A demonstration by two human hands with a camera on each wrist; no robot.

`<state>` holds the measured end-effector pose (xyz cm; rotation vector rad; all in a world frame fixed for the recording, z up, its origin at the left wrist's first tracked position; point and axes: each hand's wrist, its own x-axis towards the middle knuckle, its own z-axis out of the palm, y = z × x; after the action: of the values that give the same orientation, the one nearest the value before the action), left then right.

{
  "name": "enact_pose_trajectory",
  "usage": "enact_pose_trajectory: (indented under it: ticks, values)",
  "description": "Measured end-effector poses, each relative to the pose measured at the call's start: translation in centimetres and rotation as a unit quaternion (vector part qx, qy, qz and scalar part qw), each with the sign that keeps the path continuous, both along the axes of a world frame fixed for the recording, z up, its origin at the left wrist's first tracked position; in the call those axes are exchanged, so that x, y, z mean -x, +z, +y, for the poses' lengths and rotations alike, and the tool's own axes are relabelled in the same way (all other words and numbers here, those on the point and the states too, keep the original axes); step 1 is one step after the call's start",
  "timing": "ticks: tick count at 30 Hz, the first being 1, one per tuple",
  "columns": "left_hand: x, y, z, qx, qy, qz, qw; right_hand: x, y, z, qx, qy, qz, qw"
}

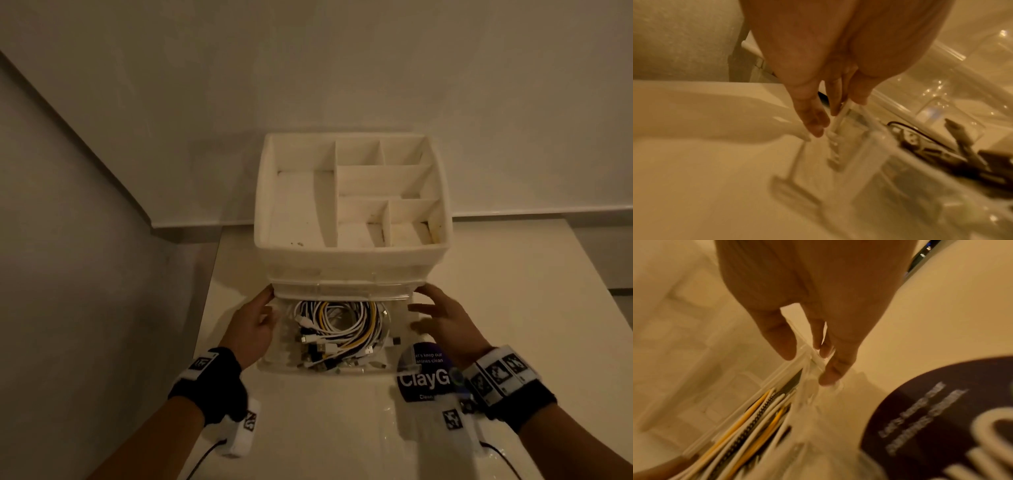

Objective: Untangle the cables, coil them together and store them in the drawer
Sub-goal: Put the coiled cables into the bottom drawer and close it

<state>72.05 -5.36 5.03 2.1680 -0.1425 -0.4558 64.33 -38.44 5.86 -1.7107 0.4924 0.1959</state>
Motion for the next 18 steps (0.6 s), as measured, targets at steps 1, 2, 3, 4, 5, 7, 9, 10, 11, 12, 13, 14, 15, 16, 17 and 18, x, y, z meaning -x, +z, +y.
enact_pose_trajectory:
  ticks: [1,2,3,4,5,7,9,10,11,12,13,14,15,16,17,18]
  values:
    - [0.1,0.0,1.0,0.003,-0.017,0.034,0.999,0.7,0.5,-0.5,0.020,0.061,0.010,0.998]
    - [0.1,0.0,2.1,-0.004,-0.044,0.056,0.997,1.3,0.9,-1.1,0.063,0.139,0.022,0.988]
    - [0.1,0.1,3.0,-0.034,-0.089,0.066,0.993,1.8,1.2,-1.5,0.116,0.217,0.038,0.969]
    - [0.1,0.3,3.6,-0.088,-0.148,0.067,0.983,2.1,1.1,-1.7,0.166,0.276,0.055,0.945]
    - [0.1,0.5,3.9,-0.145,-0.206,0.064,0.966,2.3,1.0,-1.7,0.204,0.310,0.068,0.926]
    - [0.3,1.0,3.4,-0.201,-0.262,0.053,0.942,2.3,0.8,-1.3,0.231,0.325,0.074,0.914]
    - [0.3,1.5,2.5,-0.194,-0.256,0.051,0.946,2.1,0.5,-1.0,0.237,0.312,0.066,0.918]
    - [0.3,1.5,2.3,-0.189,-0.251,0.051,0.948,2.0,0.5,-1.0,0.231,0.307,0.066,0.921]
    - [0.3,1.4,2.1,-0.186,-0.247,0.051,0.950,2.0,0.8,-0.9,0.218,0.299,0.065,0.927]
    - [0.3,1.3,2.0,-0.180,-0.243,0.055,0.952,1.9,0.9,-1.1,0.204,0.294,0.065,0.932]
    - [0.3,1.3,1.9,-0.171,-0.234,0.060,0.955,1.9,1.2,-1.2,0.194,0.292,0.064,0.934]
    - [0.5,1.4,1.7,-0.152,-0.221,0.065,0.961,1.8,1.4,-1.3,0.188,0.290,0.064,0.936]
    - [0.5,1.4,1.6,-0.123,-0.203,0.068,0.969,1.7,1.4,-1.5,0.183,0.284,0.062,0.939]
    - [0.8,1.3,1.4,-0.088,-0.185,0.070,0.976,1.7,1.4,-1.5,0.176,0.275,0.057,0.944]
    - [0.9,1.2,1.3,-0.055,-0.169,0.066,0.982,1.6,1.3,-1.5,0.171,0.261,0.046,0.949]
    - [1.0,1.1,1.1,-0.026,-0.159,0.054,0.986,1.6,1.0,-1.5,0.167,0.241,0.032,0.956]
